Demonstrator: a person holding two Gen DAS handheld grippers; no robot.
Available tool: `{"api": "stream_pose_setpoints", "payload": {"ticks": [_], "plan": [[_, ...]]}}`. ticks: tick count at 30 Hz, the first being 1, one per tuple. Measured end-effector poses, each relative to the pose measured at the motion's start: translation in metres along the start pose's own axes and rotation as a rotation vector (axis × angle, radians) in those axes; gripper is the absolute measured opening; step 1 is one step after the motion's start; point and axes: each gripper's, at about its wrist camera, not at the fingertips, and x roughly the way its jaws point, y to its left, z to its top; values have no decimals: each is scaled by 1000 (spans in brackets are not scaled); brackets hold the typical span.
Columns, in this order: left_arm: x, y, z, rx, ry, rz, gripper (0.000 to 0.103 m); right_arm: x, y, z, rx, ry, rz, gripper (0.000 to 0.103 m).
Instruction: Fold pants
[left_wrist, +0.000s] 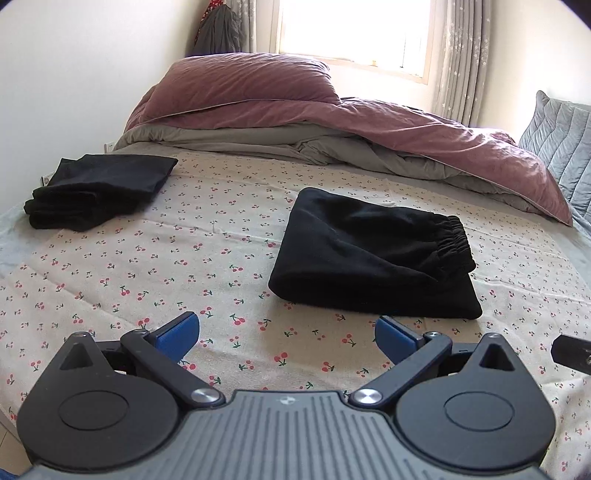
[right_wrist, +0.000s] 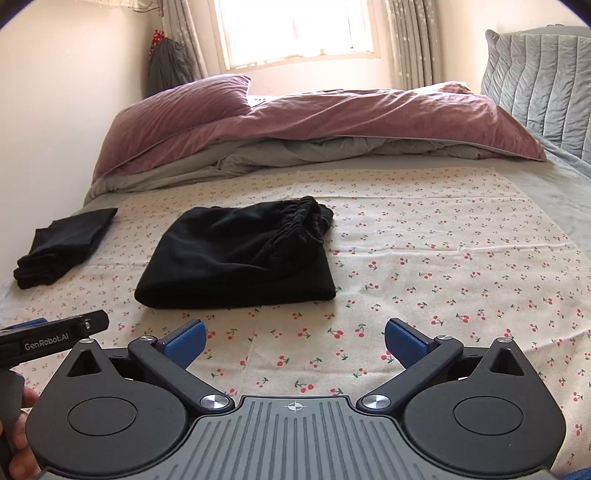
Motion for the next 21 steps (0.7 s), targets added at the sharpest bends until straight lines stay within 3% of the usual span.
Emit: {"api": "stream_pose_setpoints", "payload": {"ticks": [9,18,21], "plan": [[-4,-16,-6,81,-31,14,103,3,1,-6,-27,0,-26,103],[6,-15,-8,68,11,0,103,5,1,-8,-38,8,-41,103],[3,-14,-7,64,-11,-5,103,8,1,-9,-42,18,-46,103]]}}
